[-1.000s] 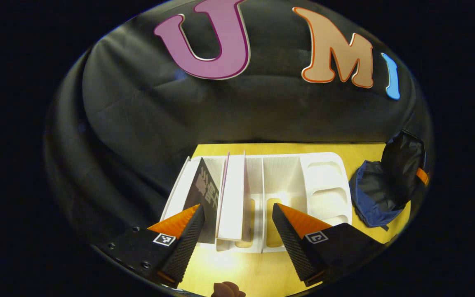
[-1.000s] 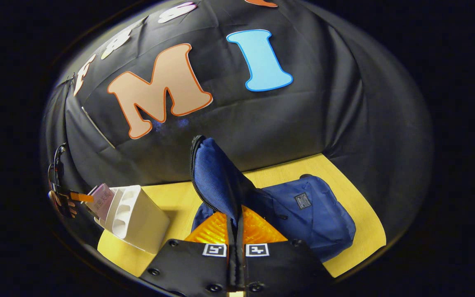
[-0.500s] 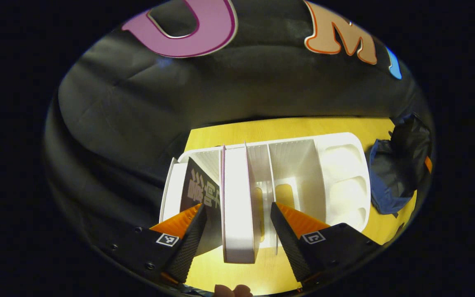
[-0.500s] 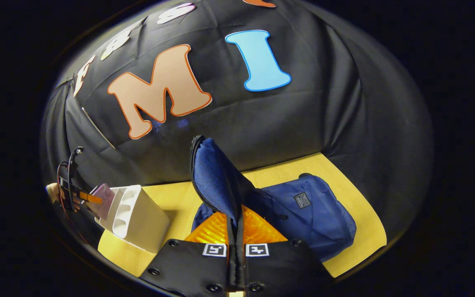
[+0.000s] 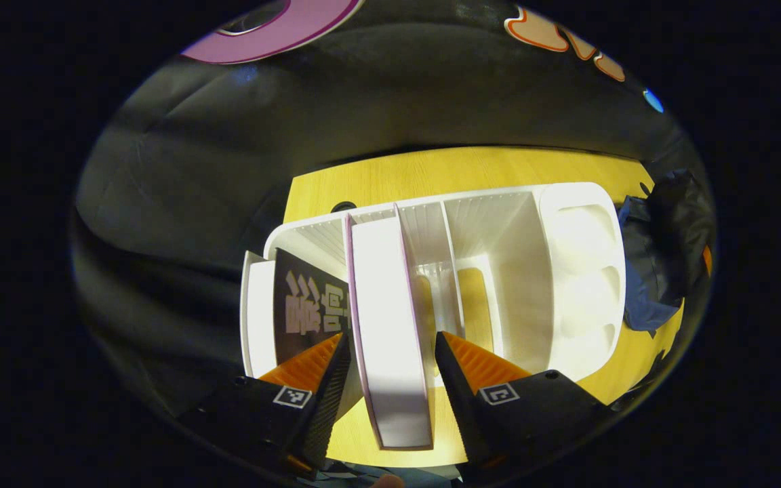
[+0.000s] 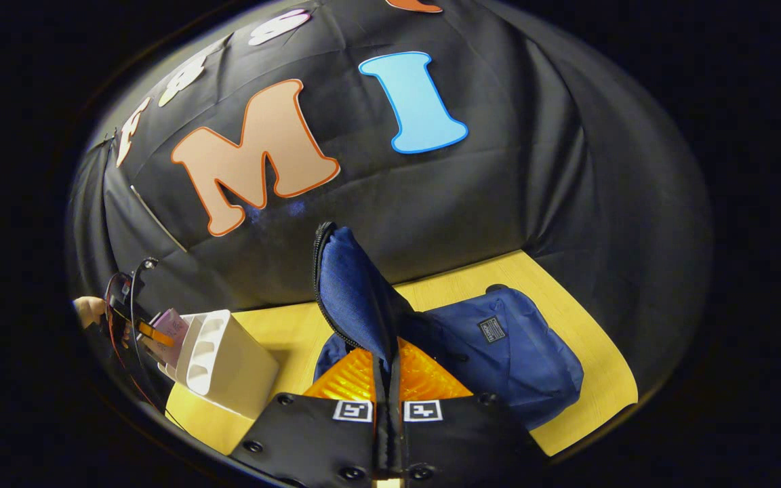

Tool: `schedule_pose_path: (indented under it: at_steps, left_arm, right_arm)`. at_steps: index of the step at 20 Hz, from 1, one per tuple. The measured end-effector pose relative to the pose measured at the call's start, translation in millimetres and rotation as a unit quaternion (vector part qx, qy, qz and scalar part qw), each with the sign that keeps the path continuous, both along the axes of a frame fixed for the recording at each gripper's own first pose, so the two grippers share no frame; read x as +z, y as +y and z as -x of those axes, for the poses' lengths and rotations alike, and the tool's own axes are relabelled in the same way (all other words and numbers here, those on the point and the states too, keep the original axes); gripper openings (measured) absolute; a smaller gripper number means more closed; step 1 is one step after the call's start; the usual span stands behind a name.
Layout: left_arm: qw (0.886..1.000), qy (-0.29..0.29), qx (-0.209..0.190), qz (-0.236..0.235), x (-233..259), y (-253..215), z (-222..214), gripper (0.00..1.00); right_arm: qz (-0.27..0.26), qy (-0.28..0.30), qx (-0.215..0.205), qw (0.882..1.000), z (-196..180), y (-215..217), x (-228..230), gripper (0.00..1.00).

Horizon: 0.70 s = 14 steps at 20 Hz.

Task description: Open the schoolbag, grab two books from the bookshelf and put them into the schoolbag.

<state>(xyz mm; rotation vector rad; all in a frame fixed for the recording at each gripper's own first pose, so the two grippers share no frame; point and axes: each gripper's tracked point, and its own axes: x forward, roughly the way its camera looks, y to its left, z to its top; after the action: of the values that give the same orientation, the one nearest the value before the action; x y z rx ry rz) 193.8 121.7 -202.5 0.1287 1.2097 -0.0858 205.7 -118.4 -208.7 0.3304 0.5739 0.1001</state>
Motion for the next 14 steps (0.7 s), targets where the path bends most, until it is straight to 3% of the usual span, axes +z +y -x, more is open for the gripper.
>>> schedule_pose_path:
  at_steps: [2, 3, 4, 5, 7, 14]
  left_arm:
    - [1.0, 0.017, 0.002, -0.001, -7.1, -1.3, 2.2, 0.69]
    - [1.0, 0.028, 0.003, -0.001, -9.1, -3.3, 3.4, 0.65]
    - [0.999, 0.036, 0.003, 0.001, -6.4, -5.6, 5.0, 0.49]
    - [0.999, 0.042, -0.004, 0.016, -7.0, -10.5, 5.5, 0.5]
    - [0.998, 0.055, -0.009, 0.024, -7.1, -18.6, 10.1, 0.39]
    - [0.998, 0.051, -0.021, 0.019, 1.7, -15.7, 11.4, 0.36]
  right_arm:
    - [0.0, 0.001, -0.001, 1.0, -0.7, -1.5, -0.8, 0.0]
    - [0.0, 0.002, -0.002, 1.0, -3.0, -2.1, -1.6, 0.03]
    - [-0.001, 0.003, -0.002, 1.0, -2.3, -2.3, -1.4, 0.03]
    - [-0.002, 0.004, -0.002, 1.0, -3.2, -2.6, -1.1, 0.05]
    - [-0.002, 0.005, -0.002, 1.0, -3.8, -0.8, -2.7, 0.0]
    - [-0.001, 0.008, -0.002, 1.0, -5.6, -1.6, -3.0, 0.03]
